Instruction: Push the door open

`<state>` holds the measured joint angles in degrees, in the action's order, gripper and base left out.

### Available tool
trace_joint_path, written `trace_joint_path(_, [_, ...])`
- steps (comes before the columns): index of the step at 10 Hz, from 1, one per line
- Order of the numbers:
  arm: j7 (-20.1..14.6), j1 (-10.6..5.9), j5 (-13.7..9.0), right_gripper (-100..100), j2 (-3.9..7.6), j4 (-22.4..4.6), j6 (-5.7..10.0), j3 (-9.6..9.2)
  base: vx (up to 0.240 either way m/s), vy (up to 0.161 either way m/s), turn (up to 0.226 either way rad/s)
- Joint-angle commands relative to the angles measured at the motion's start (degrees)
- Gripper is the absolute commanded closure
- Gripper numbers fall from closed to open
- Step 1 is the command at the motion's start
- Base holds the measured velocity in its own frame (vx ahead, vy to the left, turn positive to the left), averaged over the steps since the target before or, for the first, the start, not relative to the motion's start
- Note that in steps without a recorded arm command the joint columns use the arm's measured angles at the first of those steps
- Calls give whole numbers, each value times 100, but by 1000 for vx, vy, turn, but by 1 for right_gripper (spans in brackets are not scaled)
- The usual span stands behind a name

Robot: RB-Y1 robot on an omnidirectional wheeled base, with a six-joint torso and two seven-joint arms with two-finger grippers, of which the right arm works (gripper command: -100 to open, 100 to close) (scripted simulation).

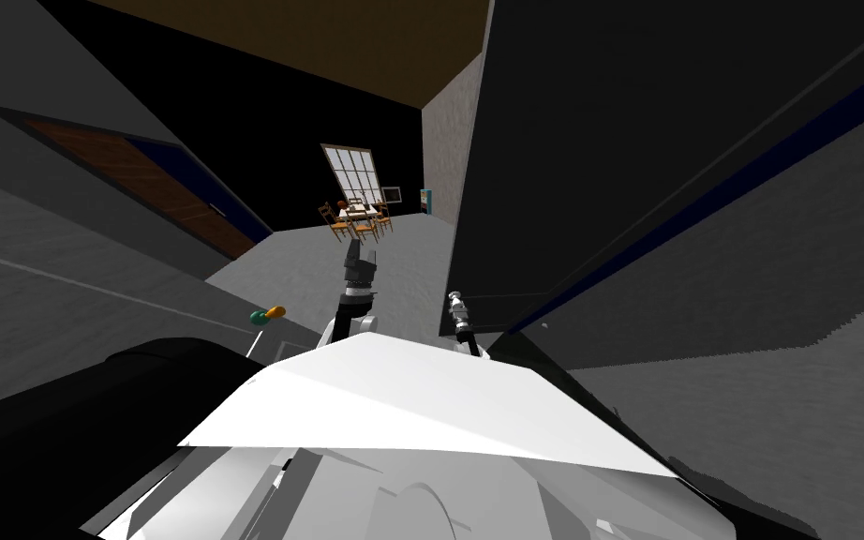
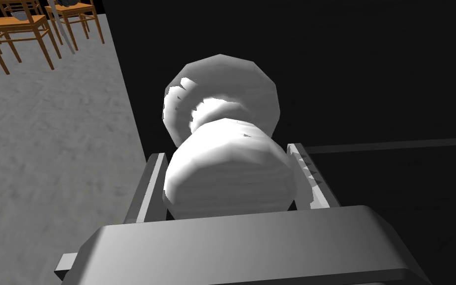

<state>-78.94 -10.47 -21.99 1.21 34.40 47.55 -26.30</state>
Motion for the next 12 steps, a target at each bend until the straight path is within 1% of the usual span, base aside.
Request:
trace_joint_path(1, [29, -6, -40, 100, 75, -6, 8, 78, 94, 56, -19])
trace_joint_path(2, [43, -9, -61, 100, 105, -10, 12, 118, 129, 96, -36])
trace_joint_path(3, [43, -9, -61, 100, 105, 45, 12, 118, 111, 71, -30])
trace_joint_path(4, [43, -9, -61, 100, 105, -10, 12, 118, 72, 24, 8])
trace_joint_path(5, [78, -15, -110, 100, 168, -17, 21, 212, 118, 44, -20])
trace_joint_path(6, [98, -19, -138, 100, 198, -21, 26, 265, 185, 98, -54])
trace_joint_path(8, [98, -19, -138, 100, 198, -21, 26, 265, 100, 55, -14])
trace_joint_path(9, [143, -28, -202, 100, 252, -31, 38, 388, 121, 82, -47])
trace_joint_path(10, [155, -31, -220, 100, 263, -34, 41, 421, 170, 112, -98])
trace_joint_path(12, [155, -31, -220, 100, 263, -34, 41, 421, 91, 32, 2])
